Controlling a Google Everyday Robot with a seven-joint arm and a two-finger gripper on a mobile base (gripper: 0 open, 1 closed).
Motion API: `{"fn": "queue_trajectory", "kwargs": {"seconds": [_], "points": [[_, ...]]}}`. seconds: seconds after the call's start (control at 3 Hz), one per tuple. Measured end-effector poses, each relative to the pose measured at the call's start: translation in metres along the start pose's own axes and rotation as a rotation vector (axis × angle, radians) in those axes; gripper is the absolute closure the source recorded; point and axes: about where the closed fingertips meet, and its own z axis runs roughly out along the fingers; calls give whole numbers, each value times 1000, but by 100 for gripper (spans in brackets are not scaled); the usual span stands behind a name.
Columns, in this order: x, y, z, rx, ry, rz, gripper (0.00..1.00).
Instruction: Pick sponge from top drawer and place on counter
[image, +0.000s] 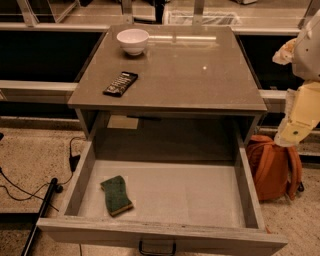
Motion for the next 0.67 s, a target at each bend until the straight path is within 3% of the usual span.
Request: {"fn": "queue_trajectory", "kwargs": {"seconds": [0.33,0.67], "points": [[0,0,0,0,0,0,0],[-18,2,13,-1,-80,-37,0]]}}
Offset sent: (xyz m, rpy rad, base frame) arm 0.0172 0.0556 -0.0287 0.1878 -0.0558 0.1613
